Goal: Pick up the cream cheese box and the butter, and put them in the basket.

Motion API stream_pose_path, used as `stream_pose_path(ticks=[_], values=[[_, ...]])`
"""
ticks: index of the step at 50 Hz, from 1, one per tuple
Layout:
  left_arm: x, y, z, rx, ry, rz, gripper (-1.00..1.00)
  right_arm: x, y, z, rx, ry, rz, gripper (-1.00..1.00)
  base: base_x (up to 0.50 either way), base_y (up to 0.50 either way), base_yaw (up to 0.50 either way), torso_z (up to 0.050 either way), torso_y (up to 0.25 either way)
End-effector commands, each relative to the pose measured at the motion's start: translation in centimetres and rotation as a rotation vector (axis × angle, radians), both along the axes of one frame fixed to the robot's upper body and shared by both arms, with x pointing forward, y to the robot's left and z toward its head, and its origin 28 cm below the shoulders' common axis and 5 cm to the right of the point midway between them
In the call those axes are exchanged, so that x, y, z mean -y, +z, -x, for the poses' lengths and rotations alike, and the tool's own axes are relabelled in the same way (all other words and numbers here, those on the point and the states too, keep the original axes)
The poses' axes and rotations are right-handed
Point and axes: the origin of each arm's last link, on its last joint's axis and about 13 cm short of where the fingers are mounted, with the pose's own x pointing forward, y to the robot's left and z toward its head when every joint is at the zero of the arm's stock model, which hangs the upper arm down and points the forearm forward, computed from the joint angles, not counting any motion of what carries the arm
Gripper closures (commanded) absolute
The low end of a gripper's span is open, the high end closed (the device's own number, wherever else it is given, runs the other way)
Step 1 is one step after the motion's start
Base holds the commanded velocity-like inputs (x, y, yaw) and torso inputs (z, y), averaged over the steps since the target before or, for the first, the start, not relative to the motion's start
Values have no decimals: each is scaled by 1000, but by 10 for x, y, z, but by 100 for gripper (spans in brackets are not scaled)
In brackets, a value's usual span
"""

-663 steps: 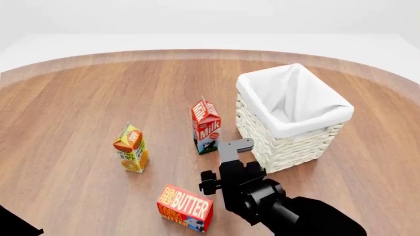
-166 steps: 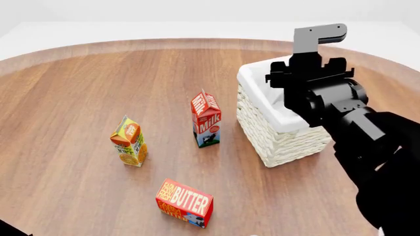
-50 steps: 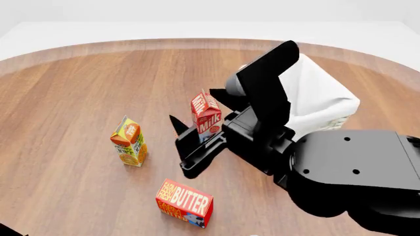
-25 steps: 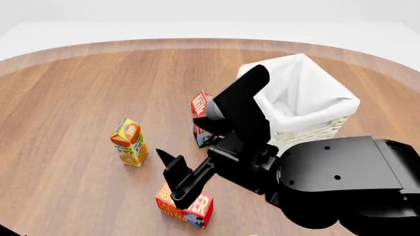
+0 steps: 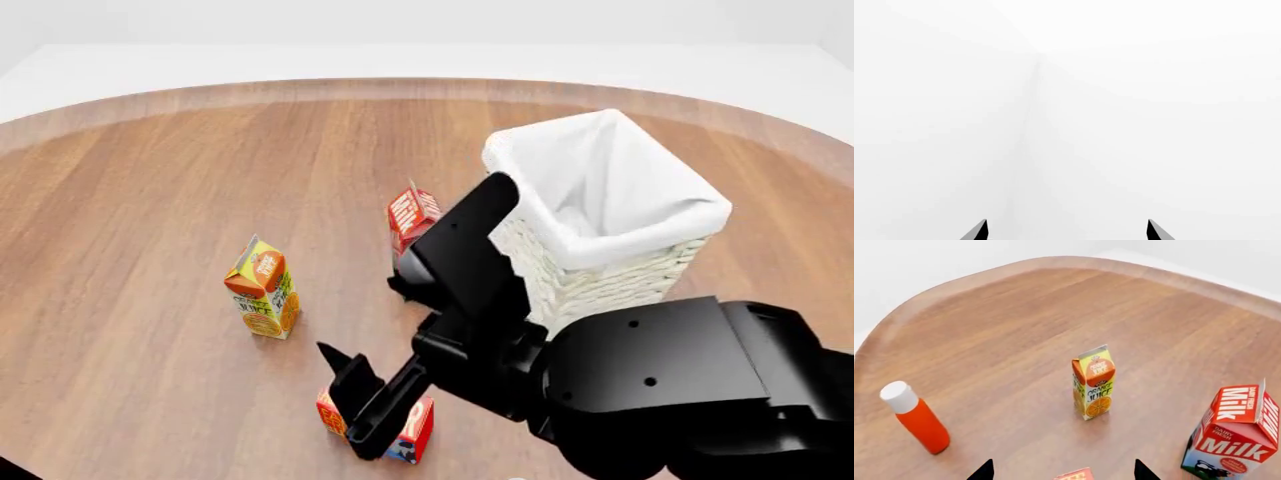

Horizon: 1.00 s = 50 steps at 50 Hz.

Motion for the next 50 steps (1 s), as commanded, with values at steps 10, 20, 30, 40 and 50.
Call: stream_pose_path(ticks=[10,20,30,40,50], values=[[12,25,8,13,1,0,-100,0,-11,-2,-16,-8,61,-100,0,0,0,0,0],[15,24,6,0,-1,-6,-100,2,-22,-7,-32,-29,103,-100,0,0,0,0,0],[11,18,4,1,-1,-3,-100,4,-21,-10,-34,-36,131,-100,0,0,0,0,0],[19,23,10,1,0,-1,-100,6,-18,-16,-53,-8,140,-100,0,0,0,0,0],[16,21,9,0,0,1,-100,8,-19,-22,-66,18,153,-100,0,0,0,0,0]])
